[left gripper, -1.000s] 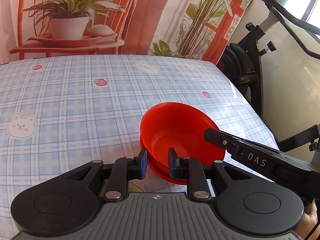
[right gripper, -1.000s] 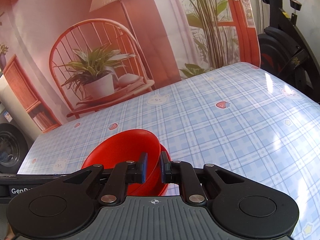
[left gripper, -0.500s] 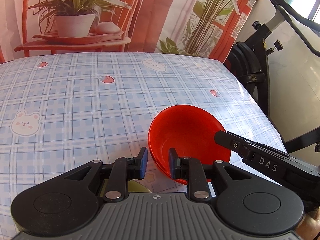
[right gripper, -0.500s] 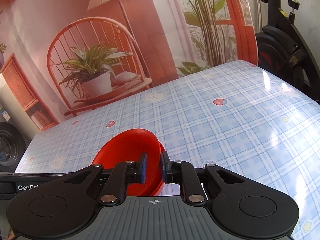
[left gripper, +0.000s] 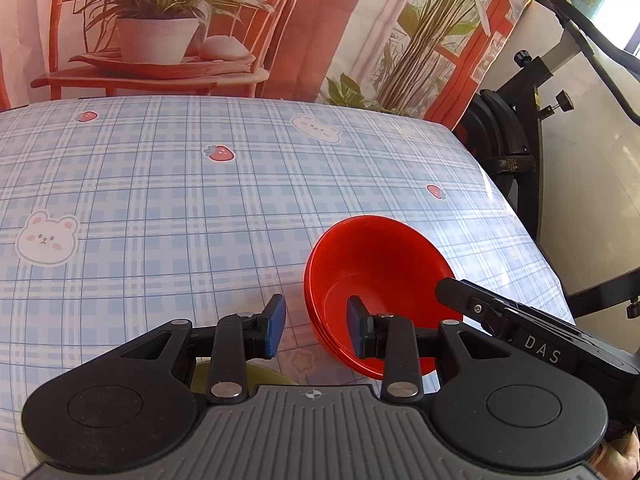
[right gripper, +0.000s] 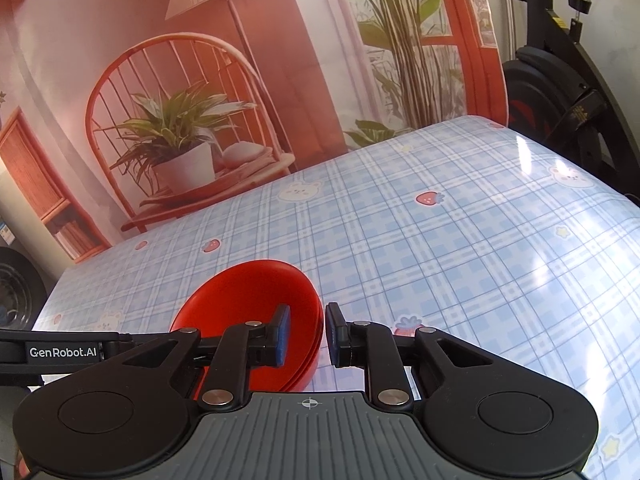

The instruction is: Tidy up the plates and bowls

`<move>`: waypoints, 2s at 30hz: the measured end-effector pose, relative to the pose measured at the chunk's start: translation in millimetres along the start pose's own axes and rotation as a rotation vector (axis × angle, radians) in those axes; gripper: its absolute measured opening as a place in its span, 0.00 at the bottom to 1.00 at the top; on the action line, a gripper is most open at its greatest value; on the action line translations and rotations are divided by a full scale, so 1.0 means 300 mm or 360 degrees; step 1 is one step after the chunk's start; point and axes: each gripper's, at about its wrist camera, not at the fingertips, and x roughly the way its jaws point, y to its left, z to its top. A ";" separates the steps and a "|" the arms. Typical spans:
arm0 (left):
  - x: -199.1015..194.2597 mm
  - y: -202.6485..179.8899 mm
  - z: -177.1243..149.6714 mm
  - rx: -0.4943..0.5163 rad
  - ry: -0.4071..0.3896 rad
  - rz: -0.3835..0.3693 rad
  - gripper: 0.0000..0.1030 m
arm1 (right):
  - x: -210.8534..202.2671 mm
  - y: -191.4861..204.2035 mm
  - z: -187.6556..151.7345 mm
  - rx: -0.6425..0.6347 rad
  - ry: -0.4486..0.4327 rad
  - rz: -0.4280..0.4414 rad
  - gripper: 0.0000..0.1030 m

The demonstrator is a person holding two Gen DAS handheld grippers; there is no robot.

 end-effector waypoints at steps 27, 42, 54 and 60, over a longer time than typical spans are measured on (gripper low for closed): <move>0.037 0.027 -0.018 -0.0147 -0.0015 -0.0089 0.14 | 0.023 -0.032 -0.050 0.0120 0.0034 0.0054 0.14; -0.096 0.014 -0.013 -0.0106 -0.0128 -0.0090 0.13 | -0.045 0.003 -0.018 0.0115 -0.0040 0.0101 0.12; -0.259 0.077 -0.046 -0.0168 -0.0235 -0.0093 0.13 | -0.115 0.109 -0.033 0.0071 -0.0059 0.0178 0.12; -0.324 0.098 -0.076 -0.0164 -0.0268 -0.0081 0.14 | -0.147 0.165 -0.054 0.0038 -0.0052 0.0212 0.12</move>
